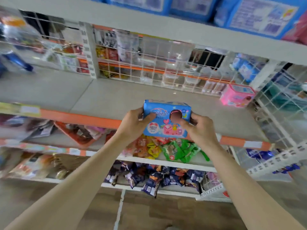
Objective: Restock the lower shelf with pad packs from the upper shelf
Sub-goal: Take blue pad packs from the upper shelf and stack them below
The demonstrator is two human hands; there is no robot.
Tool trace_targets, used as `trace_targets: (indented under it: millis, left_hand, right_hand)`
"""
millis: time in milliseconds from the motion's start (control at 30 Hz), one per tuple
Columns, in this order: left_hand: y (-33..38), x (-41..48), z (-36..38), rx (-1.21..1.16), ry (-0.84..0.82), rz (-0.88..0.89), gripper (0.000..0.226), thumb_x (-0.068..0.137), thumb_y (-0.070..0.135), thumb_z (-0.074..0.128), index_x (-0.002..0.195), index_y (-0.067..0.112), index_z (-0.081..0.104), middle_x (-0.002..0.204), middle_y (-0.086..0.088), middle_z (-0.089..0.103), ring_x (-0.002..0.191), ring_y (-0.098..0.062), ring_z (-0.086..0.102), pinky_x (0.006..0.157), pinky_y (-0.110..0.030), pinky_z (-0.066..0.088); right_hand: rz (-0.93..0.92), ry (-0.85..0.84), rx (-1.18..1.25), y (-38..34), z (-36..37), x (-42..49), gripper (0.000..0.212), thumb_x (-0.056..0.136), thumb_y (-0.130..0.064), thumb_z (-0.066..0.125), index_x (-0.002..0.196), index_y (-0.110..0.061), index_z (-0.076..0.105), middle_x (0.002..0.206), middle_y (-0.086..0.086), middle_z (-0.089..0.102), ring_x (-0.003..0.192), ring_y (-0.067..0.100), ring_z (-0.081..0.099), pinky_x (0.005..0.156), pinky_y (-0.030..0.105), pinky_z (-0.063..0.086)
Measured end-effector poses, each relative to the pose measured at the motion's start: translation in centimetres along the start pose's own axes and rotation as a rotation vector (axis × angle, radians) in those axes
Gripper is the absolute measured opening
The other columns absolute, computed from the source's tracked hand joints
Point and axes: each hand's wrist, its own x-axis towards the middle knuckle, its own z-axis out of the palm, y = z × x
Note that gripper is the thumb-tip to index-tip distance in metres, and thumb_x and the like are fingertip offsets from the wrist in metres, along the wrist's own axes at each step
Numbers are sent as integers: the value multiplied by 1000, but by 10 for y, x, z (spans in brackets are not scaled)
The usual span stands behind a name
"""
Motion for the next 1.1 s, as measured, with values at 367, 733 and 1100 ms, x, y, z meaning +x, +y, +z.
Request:
trace_targets:
  millis: [367, 733, 1100]
  left_hand:
    - [-36, 18, -84, 275, 140, -107, 54, 80, 19, 80, 128, 26, 58, 110, 6, 73, 98, -15, 70, 89, -47, 58]
    - [-63, 92, -108, 486, 187, -172, 42, 85, 23, 76, 124, 16, 62, 107, -4, 74, 91, -22, 70, 80, -45, 58]
    - [-87, 143, -138, 475, 171, -143, 37, 92, 10, 69, 128, 6, 63, 113, -2, 70, 95, -15, 64, 62, -17, 50]
  right_hand:
    - [-120, -135, -49, -12, 94, 72, 20, 87, -31, 75, 102, -17, 75, 89, 4, 77, 81, 30, 71, 67, 45, 56]
    - [-221, -213, -65, 0, 132, 155, 32, 91, -22, 72, 119, -6, 71, 113, 7, 74, 98, 15, 69, 66, 11, 44]
    - [-288, -245, -95, 1, 162, 205, 44, 85, -20, 78, 126, -7, 67, 115, 6, 73, 99, 20, 72, 73, 19, 53]
